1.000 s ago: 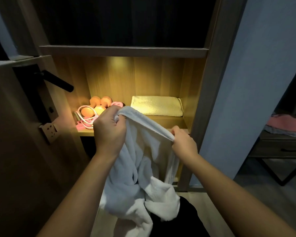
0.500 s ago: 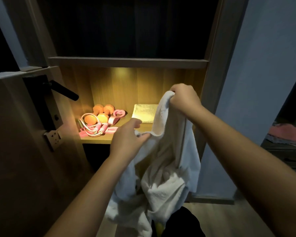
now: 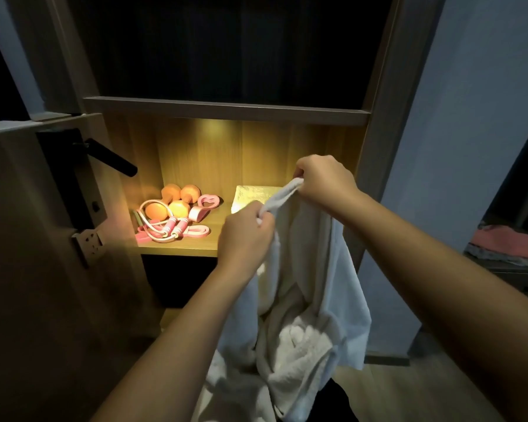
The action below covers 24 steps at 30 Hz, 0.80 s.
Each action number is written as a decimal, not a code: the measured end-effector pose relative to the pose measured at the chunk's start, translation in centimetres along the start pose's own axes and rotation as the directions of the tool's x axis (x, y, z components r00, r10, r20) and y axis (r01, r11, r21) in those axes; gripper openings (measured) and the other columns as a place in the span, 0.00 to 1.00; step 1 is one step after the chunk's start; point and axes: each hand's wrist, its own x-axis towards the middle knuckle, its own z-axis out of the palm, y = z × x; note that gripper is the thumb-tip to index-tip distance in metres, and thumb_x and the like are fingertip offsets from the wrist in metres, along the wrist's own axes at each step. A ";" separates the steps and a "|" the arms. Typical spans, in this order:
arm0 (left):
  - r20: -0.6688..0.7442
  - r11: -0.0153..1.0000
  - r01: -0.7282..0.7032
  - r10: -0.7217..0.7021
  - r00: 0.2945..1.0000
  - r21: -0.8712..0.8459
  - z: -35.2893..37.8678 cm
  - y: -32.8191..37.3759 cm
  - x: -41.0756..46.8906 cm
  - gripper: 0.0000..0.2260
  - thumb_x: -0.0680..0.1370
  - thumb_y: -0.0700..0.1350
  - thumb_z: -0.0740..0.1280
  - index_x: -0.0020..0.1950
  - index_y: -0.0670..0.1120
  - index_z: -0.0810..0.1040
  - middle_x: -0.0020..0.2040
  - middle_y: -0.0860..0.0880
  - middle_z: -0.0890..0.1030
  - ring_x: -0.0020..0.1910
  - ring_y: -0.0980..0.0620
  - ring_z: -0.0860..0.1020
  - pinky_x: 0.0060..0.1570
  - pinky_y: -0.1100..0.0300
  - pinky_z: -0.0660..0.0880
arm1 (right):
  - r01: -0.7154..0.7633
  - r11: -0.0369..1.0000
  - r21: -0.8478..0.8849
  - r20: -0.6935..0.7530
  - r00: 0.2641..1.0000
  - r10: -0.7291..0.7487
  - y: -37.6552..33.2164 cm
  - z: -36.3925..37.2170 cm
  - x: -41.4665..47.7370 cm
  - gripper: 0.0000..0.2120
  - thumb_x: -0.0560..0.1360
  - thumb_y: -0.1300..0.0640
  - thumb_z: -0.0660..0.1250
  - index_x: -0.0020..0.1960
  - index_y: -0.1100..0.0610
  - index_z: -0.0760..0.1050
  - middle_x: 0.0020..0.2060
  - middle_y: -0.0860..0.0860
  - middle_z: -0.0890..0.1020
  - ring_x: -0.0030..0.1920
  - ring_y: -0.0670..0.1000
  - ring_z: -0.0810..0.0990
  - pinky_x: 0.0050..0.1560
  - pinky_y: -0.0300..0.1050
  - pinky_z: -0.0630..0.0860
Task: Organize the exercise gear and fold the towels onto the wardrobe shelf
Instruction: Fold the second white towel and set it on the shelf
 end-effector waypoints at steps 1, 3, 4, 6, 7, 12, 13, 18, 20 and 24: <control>-0.044 1.000 0.014 -0.015 0.999 -0.020 -0.5 -0.4 0.2 0.12 0.77 0.42 0.59 0.34 0.45 0.69 0.30 0.48 0.71 0.32 0.46 0.69 0.30 0.53 0.61 | -0.005 1.000 0.022 0.023 1.000 0.005 0.7 0.4 -0.2 0.05 0.77 0.58 0.67 0.51 0.57 0.80 0.42 0.52 0.79 0.41 0.51 0.78 0.38 0.45 0.76; -0.084 1.000 0.022 -0.024 0.996 -0.019 -1.5 -0.9 0.3 0.12 0.78 0.42 0.58 0.35 0.46 0.70 0.31 0.47 0.72 0.32 0.48 0.70 0.31 0.53 0.63 | -0.025 0.998 0.060 0.088 0.996 0.020 2.0 1.6 -0.7 0.05 0.76 0.60 0.67 0.51 0.57 0.80 0.41 0.52 0.79 0.41 0.52 0.78 0.43 0.47 0.80; -0.087 0.999 0.030 -0.031 0.996 -0.019 -1.7 -1.2 0.3 0.11 0.79 0.43 0.57 0.37 0.45 0.73 0.33 0.46 0.74 0.34 0.47 0.72 0.32 0.53 0.64 | -0.038 0.997 0.070 0.109 0.994 0.031 2.6 2.2 -1.0 0.05 0.76 0.61 0.66 0.51 0.57 0.80 0.42 0.52 0.79 0.42 0.52 0.78 0.45 0.48 0.81; -0.102 0.997 0.062 -0.065 0.993 -0.040 -2.1 -1.7 0.4 0.11 0.79 0.43 0.57 0.40 0.42 0.74 0.35 0.44 0.75 0.36 0.45 0.73 0.33 0.51 0.66 | -0.068 0.994 0.080 0.124 0.991 0.058 3.6 3.3 -1.4 0.04 0.76 0.60 0.67 0.50 0.55 0.79 0.42 0.52 0.79 0.43 0.51 0.77 0.44 0.46 0.80; -0.116 0.995 0.081 -0.087 0.989 -0.057 -2.3 -2.0 0.3 0.12 0.79 0.43 0.57 0.39 0.42 0.74 0.34 0.44 0.74 0.35 0.45 0.72 0.33 0.52 0.66 | -0.083 0.993 0.086 0.133 0.989 0.071 4.2 3.8 -1.5 0.04 0.76 0.59 0.68 0.50 0.55 0.79 0.42 0.51 0.79 0.42 0.50 0.77 0.41 0.44 0.79; -0.205 0.987 0.121 -0.141 0.969 -0.105 -3.4 -2.9 0.1 0.15 0.80 0.42 0.56 0.33 0.51 0.66 0.30 0.50 0.68 0.30 0.55 0.66 0.29 0.58 0.60 | -0.209 0.973 0.096 0.112 0.974 0.198 7.3 5.4 -2.4 0.04 0.76 0.59 0.68 0.48 0.52 0.76 0.38 0.48 0.75 0.38 0.48 0.75 0.35 0.40 0.73; -0.213 0.986 0.127 -0.147 0.966 -0.108 -3.5 -3.1 0.0 0.14 0.80 0.42 0.56 0.34 0.49 0.67 0.31 0.49 0.68 0.30 0.55 0.66 0.30 0.58 0.61 | -0.247 0.965 0.084 0.077 0.968 0.241 8.0 5.6 -2.7 0.05 0.76 0.61 0.67 0.48 0.51 0.74 0.38 0.48 0.74 0.37 0.48 0.73 0.32 0.39 0.69; -0.291 0.972 0.210 -0.233 0.928 -0.108 -4.7 -4.7 0.3 0.12 0.81 0.44 0.56 0.44 0.42 0.76 0.35 0.47 0.73 0.36 0.50 0.72 0.32 0.59 0.66 | -0.433 0.901 0.029 0.001 0.901 0.434 11.9 5.4 -4.0 0.08 0.75 0.65 0.64 0.49 0.53 0.73 0.47 0.56 0.76 0.41 0.55 0.73 0.40 0.45 0.70; -0.295 0.971 0.224 -0.238 0.925 -0.079 -4.7 -5.1 0.3 0.12 0.81 0.45 0.56 0.42 0.43 0.74 0.36 0.46 0.74 0.36 0.49 0.73 0.33 0.58 0.67 | -0.470 0.874 0.124 -0.021 0.879 0.476 12.8 5.1 -3.9 0.11 0.75 0.68 0.61 0.49 0.55 0.77 0.48 0.58 0.80 0.43 0.56 0.74 0.43 0.45 0.71; -0.231 0.970 0.235 -0.244 0.942 -0.065 -3.7 -4.9 0.3 0.10 0.80 0.46 0.59 0.42 0.47 0.75 0.36 0.51 0.76 0.37 0.52 0.74 0.32 0.60 0.65 | -0.390 0.853 0.347 -0.127 0.882 0.454 12.1 3.2 -2.8 0.18 0.74 0.71 0.57 0.53 0.57 0.81 0.50 0.58 0.82 0.50 0.57 0.77 0.47 0.42 0.70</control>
